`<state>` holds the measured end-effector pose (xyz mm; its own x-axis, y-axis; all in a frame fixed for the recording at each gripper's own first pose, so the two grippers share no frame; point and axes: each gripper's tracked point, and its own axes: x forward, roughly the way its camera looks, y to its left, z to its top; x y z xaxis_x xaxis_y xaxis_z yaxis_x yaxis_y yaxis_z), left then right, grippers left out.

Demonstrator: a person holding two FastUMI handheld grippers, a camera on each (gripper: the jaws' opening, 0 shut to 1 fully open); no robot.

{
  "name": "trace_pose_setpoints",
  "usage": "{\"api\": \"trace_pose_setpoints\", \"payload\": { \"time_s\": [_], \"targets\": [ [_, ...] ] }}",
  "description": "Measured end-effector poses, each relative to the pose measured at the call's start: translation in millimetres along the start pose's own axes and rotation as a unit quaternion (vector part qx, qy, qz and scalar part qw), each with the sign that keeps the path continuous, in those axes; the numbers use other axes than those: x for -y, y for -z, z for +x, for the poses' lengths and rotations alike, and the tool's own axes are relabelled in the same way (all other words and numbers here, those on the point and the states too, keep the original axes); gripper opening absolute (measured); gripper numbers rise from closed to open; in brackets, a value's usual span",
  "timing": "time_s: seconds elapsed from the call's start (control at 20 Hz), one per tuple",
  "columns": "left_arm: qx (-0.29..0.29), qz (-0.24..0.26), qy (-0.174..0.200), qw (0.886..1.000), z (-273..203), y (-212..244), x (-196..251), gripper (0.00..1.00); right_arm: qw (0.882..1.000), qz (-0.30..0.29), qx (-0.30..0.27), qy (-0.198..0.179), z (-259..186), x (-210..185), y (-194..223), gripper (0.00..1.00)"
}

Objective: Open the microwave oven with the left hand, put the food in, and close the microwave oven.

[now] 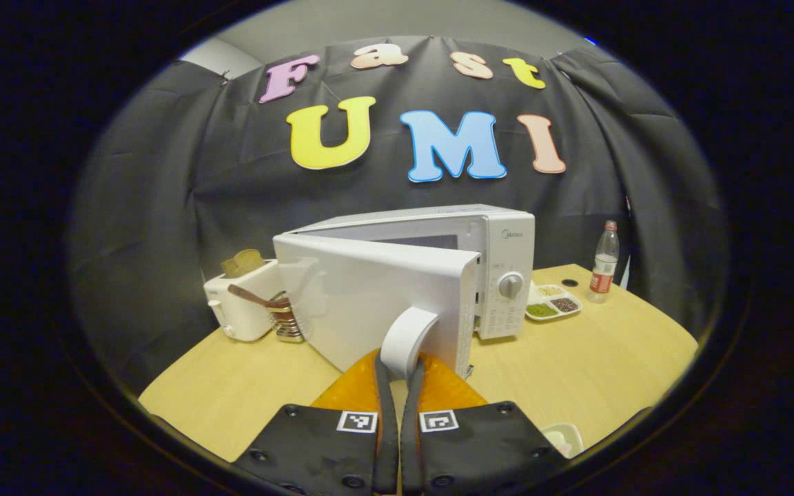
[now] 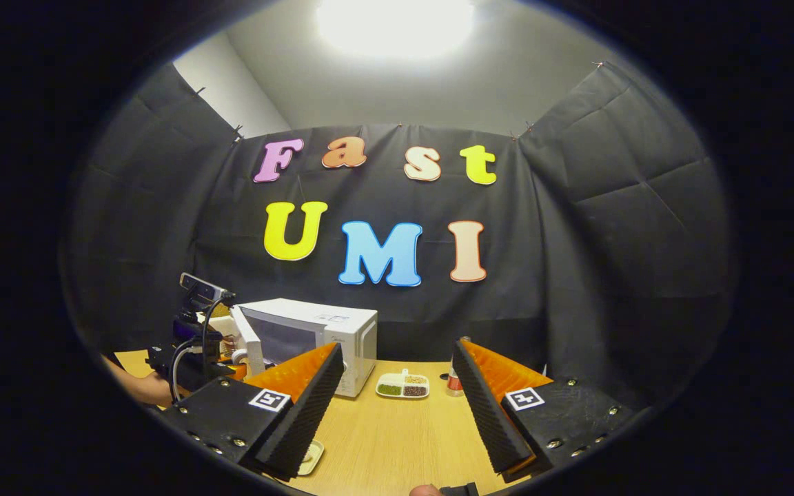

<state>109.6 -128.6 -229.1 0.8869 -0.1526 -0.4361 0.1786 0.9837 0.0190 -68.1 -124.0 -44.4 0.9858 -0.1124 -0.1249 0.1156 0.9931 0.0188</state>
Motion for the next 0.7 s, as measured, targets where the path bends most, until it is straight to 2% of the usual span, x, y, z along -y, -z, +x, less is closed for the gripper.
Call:
{"api": "trace_pose_setpoints", "payload": {
  "time_s": [0.35,0.7],
  "targets": [
    [-0.007,-0.010,-0.022,1.000,-30.4,14.3,-52.8,0.10,0.998,0.011,0.000,-0.059,17.6,-56.2,-2.8,0.98],
    [-0.004,-0.011,-0.005,1.000,-52.1,29.2,-108.7,0.08,0.997,0.003,0.007,-0.074,32.7,-132.8,-10.9,0.97]
  ]
}}
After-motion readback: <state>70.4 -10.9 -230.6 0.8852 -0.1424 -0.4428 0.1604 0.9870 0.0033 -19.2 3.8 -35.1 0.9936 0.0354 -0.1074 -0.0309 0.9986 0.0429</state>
